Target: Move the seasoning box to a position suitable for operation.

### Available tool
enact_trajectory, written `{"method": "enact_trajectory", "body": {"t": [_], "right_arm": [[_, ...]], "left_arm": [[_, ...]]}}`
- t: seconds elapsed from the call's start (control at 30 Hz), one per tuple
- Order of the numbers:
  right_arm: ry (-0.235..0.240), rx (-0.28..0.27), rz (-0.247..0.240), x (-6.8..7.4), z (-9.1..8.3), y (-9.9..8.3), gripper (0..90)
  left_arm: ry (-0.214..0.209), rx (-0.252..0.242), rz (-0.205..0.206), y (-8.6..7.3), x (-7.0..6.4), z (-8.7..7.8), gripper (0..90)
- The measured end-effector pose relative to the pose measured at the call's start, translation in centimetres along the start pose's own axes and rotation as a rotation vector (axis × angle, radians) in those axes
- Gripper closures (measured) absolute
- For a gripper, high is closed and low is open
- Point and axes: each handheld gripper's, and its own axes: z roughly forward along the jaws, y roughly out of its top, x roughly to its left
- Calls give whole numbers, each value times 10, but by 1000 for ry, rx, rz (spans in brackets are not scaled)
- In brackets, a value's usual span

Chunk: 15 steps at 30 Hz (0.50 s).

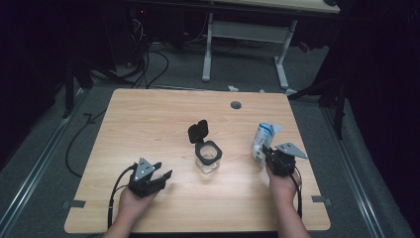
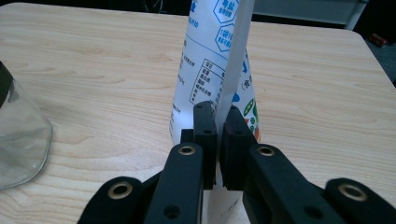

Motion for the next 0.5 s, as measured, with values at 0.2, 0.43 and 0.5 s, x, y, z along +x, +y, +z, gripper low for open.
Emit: {"method": "enact_trajectory", "body": {"t": [0.2,0.43,0.5], "right_arm": [[23,15,-14,-2,0,3,871],[55,58,-39,-2,-1,10,877],[61,80,-59,-1,-2,14,879]], "left_arm": [[-1,-1,3,0,1,0,474],[-1,-6,13,0,0,1,473],[-3,-9,16,0,0,1,469]]}}
